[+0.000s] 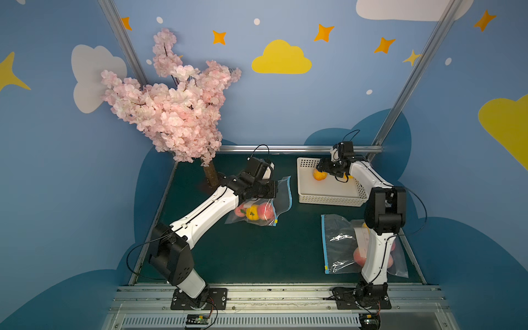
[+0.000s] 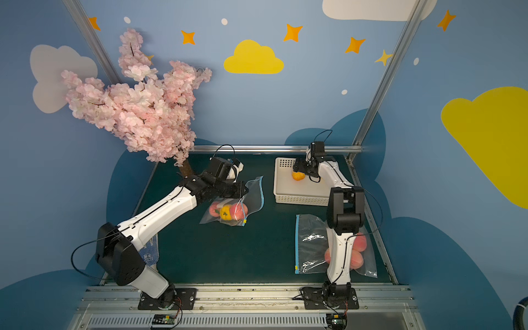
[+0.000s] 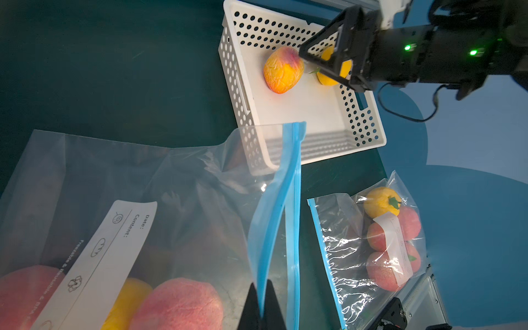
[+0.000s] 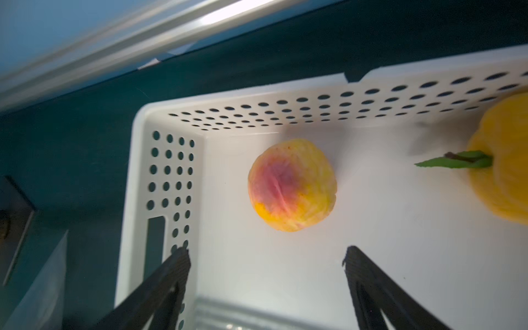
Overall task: Place the peach in a zip-top bag and seal the zipper
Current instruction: Pick up the peach from the basket, then place the peach in the zipper food storage bag.
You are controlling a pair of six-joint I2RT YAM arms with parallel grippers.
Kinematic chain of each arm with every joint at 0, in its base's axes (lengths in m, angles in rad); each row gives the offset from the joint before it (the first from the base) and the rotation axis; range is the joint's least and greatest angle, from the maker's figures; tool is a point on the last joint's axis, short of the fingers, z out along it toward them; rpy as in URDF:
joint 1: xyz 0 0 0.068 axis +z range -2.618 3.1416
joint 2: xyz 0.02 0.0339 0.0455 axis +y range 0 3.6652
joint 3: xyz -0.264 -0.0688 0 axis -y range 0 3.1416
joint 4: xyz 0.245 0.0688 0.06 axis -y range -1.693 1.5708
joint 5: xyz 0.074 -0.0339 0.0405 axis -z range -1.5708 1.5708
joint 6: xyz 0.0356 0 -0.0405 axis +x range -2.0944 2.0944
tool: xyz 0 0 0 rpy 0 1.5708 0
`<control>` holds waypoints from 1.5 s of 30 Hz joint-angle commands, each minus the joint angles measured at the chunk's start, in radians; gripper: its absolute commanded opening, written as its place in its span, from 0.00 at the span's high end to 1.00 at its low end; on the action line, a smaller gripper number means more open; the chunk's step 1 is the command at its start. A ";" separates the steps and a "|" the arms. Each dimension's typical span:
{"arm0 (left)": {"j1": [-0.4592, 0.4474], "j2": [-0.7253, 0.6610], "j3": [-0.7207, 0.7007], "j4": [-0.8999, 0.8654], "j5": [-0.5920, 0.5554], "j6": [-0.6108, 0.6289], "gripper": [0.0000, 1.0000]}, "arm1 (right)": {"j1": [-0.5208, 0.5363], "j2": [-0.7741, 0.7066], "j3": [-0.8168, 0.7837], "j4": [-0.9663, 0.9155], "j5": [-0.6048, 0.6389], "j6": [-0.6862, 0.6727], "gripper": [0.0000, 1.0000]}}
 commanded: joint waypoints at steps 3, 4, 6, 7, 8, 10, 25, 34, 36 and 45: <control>0.004 0.006 0.023 -0.009 0.007 -0.003 0.97 | 0.012 0.103 0.132 -0.073 0.081 0.001 0.12; 0.004 0.008 0.024 -0.010 0.009 -0.004 0.97 | 0.014 0.123 0.147 -0.067 0.081 -0.001 0.12; 0.003 0.012 0.028 -0.009 0.012 -0.004 0.97 | 0.017 0.164 0.180 -0.061 0.088 0.000 0.12; 0.004 0.016 0.031 -0.013 0.012 -0.004 0.97 | 0.019 0.181 0.194 -0.061 0.098 0.002 0.12; 0.004 0.018 0.034 -0.015 0.013 -0.004 0.97 | 0.020 0.191 0.202 -0.060 0.109 0.003 0.14; 0.003 0.019 0.038 -0.017 0.012 -0.003 0.97 | 0.018 0.203 0.210 -0.058 0.107 0.006 0.20; 0.004 0.004 0.045 -0.018 0.012 0.004 0.97 | 0.024 -0.233 -0.051 -0.017 -0.118 0.029 0.48; 0.005 -0.018 0.060 -0.031 -0.014 -0.021 0.97 | 0.143 -0.637 -0.447 0.210 -0.405 0.032 0.48; 0.005 -0.022 0.065 -0.034 -0.018 -0.017 0.97 | 0.175 -0.698 -0.516 0.282 -0.445 0.068 0.48; 0.003 -0.053 0.108 -0.062 -0.045 -0.014 0.97 | 0.330 -0.817 -0.679 0.427 -0.492 0.130 0.48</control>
